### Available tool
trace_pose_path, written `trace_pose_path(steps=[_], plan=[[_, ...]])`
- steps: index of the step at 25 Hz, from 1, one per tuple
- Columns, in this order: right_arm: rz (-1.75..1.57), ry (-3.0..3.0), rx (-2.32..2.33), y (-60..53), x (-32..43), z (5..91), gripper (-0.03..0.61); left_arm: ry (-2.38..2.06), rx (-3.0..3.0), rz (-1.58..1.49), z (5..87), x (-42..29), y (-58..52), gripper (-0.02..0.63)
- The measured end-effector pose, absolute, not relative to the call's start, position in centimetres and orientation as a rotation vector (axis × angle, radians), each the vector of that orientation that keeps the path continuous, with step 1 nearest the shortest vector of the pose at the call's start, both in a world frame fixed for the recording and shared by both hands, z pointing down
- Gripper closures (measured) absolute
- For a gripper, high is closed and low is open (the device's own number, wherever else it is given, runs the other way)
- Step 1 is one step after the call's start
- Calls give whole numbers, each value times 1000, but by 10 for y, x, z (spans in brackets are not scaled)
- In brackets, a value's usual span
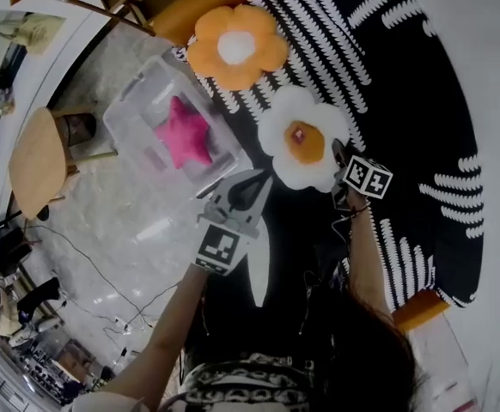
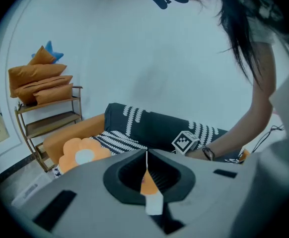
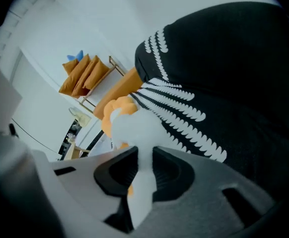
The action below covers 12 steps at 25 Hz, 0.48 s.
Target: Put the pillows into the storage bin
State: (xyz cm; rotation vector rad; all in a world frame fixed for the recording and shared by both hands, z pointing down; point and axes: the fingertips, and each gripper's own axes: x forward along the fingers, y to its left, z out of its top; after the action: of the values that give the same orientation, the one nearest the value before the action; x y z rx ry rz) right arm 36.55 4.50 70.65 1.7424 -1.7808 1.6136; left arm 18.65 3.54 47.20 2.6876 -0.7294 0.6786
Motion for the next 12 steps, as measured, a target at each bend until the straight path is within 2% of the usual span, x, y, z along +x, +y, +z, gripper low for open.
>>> trace_pose_path(steps=[6, 12], plan=[[1472, -1972, 1578, 16, 271, 614, 520, -888, 2647, 644, 432, 91, 23, 606], [1422, -2172, 1433, -22, 116, 541, 528, -1069, 2559, 615, 418, -64, 20, 606]])
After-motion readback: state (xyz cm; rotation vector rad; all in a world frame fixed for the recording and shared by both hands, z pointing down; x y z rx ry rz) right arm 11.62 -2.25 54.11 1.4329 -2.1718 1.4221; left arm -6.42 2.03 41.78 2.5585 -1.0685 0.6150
